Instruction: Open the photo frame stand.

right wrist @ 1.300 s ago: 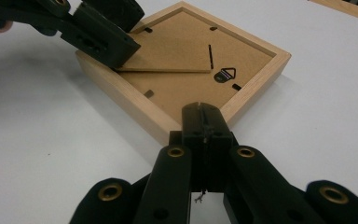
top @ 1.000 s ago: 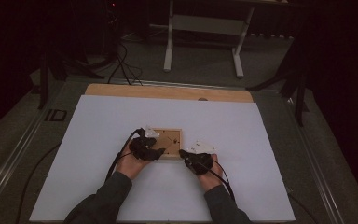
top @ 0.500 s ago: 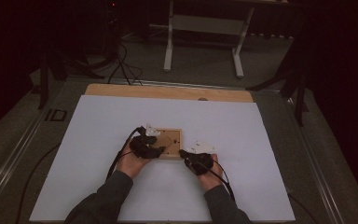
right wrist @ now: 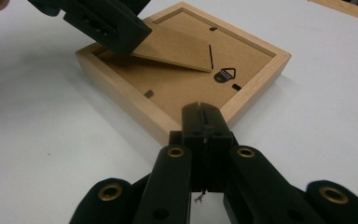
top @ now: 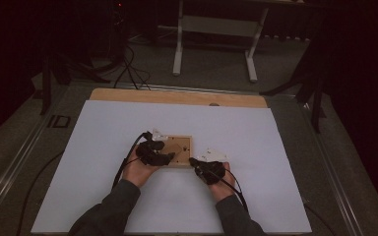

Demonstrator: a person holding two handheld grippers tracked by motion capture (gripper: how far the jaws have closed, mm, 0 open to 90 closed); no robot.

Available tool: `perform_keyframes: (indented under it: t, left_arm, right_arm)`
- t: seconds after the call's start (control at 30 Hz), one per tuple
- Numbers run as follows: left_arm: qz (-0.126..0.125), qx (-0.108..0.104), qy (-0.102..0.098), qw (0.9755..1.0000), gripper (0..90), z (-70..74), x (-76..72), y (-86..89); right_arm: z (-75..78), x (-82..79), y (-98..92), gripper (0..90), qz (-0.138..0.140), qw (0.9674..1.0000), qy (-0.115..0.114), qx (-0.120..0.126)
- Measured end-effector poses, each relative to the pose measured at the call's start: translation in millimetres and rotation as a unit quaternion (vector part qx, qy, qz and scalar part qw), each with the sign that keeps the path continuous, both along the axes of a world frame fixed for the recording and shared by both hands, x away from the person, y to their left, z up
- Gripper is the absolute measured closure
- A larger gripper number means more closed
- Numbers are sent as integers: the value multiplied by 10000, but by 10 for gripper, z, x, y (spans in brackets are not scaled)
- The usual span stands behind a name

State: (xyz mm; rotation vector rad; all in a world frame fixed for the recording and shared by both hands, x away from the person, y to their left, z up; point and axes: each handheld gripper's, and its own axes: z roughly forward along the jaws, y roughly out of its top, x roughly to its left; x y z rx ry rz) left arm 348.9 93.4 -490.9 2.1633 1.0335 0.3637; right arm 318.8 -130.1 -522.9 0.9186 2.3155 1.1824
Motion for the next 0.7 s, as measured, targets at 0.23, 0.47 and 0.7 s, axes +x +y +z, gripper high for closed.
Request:
perform_keyframes:
  t: [0.23, 0.47, 0.7]
  left_arm:
    - [50, -103, 224, 9997, 435, -68, -22, 66]
    - [-53, -92, 394, 9992, 501, -86, -28, 81]
    - [2, -222, 456, 9987, 504, -29, -8, 81]
  right_arm:
    - [-1, -2, 0, 896, 0, 10000, 6, 10]
    - [-3, -2, -2, 896, 1, 10000, -4, 11]
    - [-3, -1, -3, 896, 3, 10000, -6, 19]
